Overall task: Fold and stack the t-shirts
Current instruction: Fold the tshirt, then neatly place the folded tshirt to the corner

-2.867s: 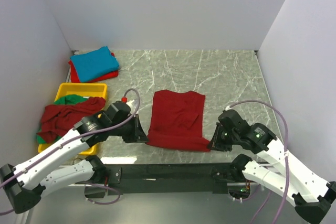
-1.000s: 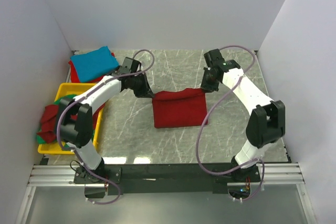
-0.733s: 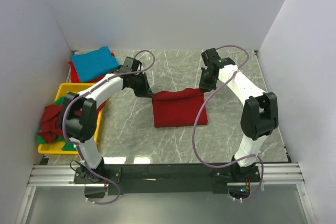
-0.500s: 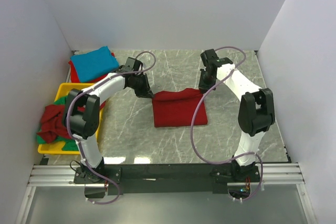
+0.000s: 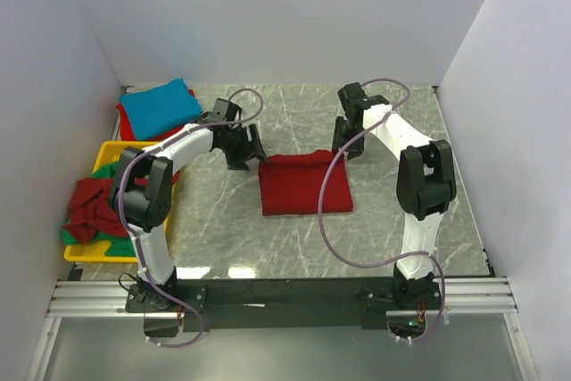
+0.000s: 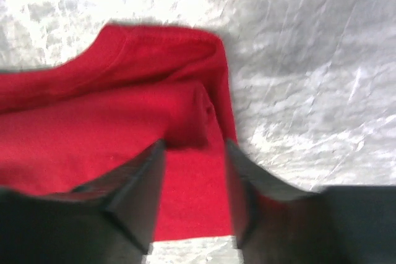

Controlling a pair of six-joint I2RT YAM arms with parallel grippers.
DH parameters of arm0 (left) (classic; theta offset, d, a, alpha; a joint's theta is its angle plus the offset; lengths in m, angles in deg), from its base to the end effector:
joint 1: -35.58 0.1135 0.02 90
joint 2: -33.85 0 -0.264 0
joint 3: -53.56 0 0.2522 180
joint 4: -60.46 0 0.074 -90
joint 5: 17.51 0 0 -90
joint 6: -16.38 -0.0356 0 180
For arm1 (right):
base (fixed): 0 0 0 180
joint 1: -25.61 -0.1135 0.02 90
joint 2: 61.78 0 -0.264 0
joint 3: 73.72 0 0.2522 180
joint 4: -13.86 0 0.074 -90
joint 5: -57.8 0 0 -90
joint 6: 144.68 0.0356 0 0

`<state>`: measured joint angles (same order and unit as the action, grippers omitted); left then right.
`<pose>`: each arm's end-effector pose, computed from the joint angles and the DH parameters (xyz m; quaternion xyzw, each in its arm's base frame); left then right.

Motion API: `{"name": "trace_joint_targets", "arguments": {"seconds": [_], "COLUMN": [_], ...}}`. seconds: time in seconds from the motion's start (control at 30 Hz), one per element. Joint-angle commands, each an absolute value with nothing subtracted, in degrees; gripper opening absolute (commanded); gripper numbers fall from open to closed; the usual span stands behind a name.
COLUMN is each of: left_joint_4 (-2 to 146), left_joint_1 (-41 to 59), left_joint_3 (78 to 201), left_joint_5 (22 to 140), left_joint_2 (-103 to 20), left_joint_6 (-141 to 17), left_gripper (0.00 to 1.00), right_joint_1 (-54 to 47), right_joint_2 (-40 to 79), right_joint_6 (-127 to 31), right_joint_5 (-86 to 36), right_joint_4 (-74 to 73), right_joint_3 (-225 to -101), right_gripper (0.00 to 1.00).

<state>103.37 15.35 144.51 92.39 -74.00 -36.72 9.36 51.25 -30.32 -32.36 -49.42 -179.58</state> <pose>0.3676 -0.1484 0.1986 -0.0933 0.9475 -0.2692 0.1455 0.3938 0.1147 0.2217 0.0699 0.9830 0.0576 0.1597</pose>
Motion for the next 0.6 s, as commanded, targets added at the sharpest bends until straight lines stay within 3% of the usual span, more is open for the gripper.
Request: {"name": "trace_joint_targets", "arguments": {"seconds": [0.0, 0.03, 0.07, 0.23, 0.57], "left_joint_4": [100.07, 99.19, 98.58, 95.76, 85.84], "left_joint_1": [16.06, 16.07, 16.07, 16.07, 15.98], "left_joint_3": [145.46, 145.19, 144.49, 141.15, 127.55], "left_joint_5": [89.55, 88.93, 88.93, 90.95, 97.62], "left_joint_2": [-70.58, -69.95, -69.34, -66.7, -62.39], "left_joint_6": [-36.45, -36.53, -36.71, -37.59, -36.27], "left_gripper": [0.88, 0.92, 0.93, 0.95, 0.89], "right_joint_1": [10.14, 10.14, 10.23, 10.14, 4.7], "right_joint_2": [50.72, 49.85, 49.41, 45.11, 36.05], "right_joint_6": [-31.83, -31.74, -32.09, -33.15, -31.4], "right_joint_5": [-32.38, -32.38, -32.46, -32.38, -25.62], "right_joint_4": [-49.47, -49.38, -49.3, -49.21, -43.68], "right_joint_3": [-183.63, -183.89, -184.07, -183.12, -171.08], "right_gripper": [0.55, 0.57, 0.89, 0.89, 0.84]}}
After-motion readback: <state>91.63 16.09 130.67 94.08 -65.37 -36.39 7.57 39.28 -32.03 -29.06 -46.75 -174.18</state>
